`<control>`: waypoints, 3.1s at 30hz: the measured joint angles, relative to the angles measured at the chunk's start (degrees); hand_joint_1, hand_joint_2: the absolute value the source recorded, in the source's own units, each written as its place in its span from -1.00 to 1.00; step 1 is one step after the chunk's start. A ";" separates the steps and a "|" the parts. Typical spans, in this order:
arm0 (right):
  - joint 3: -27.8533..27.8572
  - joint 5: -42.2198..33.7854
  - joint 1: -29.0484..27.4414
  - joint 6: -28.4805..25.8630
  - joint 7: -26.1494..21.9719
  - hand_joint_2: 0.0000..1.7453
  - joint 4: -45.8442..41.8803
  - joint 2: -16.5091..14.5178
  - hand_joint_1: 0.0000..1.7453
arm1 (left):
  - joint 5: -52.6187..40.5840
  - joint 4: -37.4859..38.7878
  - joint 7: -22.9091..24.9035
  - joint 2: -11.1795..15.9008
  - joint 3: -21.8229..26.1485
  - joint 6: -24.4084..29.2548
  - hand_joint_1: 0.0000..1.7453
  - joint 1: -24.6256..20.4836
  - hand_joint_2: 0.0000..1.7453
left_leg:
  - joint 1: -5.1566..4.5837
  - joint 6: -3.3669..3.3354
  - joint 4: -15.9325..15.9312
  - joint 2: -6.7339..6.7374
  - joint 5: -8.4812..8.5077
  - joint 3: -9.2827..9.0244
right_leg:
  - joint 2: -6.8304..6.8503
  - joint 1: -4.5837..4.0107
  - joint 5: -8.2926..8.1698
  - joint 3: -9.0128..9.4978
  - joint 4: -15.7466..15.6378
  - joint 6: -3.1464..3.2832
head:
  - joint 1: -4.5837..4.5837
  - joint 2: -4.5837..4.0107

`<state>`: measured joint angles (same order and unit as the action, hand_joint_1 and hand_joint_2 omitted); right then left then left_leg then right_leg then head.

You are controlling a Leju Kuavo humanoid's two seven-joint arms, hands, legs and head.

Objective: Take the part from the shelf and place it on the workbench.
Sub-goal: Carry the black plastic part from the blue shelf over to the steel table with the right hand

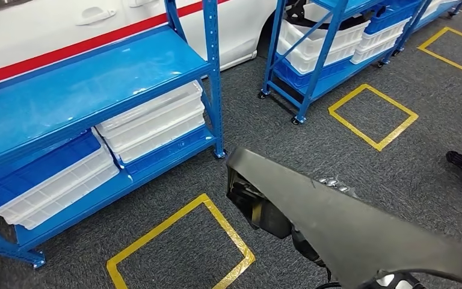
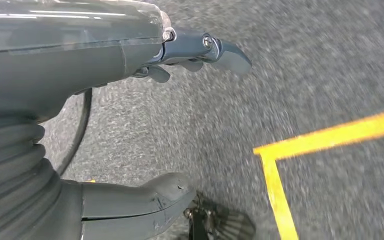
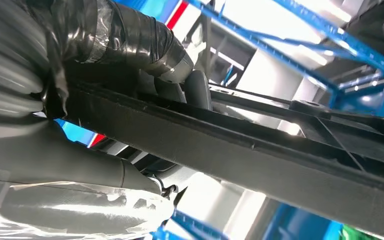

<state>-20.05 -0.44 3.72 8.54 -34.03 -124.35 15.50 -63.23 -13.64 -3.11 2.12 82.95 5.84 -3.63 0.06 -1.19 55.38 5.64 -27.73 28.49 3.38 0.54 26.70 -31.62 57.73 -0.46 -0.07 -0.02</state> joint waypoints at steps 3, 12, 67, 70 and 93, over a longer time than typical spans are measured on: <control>-0.42 0.83 -0.27 -0.77 0.03 1.00 -0.44 0.48 0.68 | -0.09 0.03 -0.26 -0.14 -0.48 -0.36 -1.00 -0.22 1.00 | 0.08 0.99 0.38 0.84 -0.41 0.00 | -1.62 -0.09 -0.37 -0.51 -0.34 1.22 | -0.02 0.00; -3.01 -11.36 2.12 7.18 2.44 1.00 0.64 0.91 0.68 | 1.20 0.03 -2.49 0.01 -0.63 -1.01 -1.00 -0.13 1.00 | 0.67 1.73 11.14 -6.02 -4.05 4.94 | -6.94 0.12 -1.36 -1.57 -0.25 2.48 | -0.02 0.00; 2.69 -19.84 -0.37 14.09 4.07 1.00 3.85 -3.91 0.68 | 0.27 0.05 -2.96 0.50 -1.73 -2.80 -1.00 0.05 1.00 | -0.01 0.73 2.17 -0.14 -1.80 1.00 | -1.14 -0.67 -0.15 -1.51 0.07 1.61 | 0.03 0.00; 2.77 -19.75 -0.56 14.05 4.11 1.00 3.83 -4.59 0.68 | -0.01 0.07 -3.05 0.29 -2.04 -3.26 -1.00 0.12 1.00 | 0.30 1.25 10.59 -4.48 -6.73 4.79 | -2.89 -0.35 -0.53 -1.48 -0.31 2.32 | 0.02 0.00; 1.56 -19.50 1.29 13.48 3.49 1.00 2.89 -6.84 0.68 | 1.39 0.22 -5.11 -0.77 -2.44 -3.77 -1.00 -0.48 1.00 | 0.17 -0.26 1.79 -1.19 -0.33 1.92 | -0.54 -1.04 0.44 -2.08 2.36 0.73 | 0.04 0.00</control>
<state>-18.49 -19.94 5.01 22.02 -30.54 -121.46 8.66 -61.84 -13.42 -8.22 1.35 80.51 2.07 -4.11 0.23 -1.46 57.17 4.45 -28.06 30.40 2.84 -0.50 27.14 -33.70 60.09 0.27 -0.03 -0.02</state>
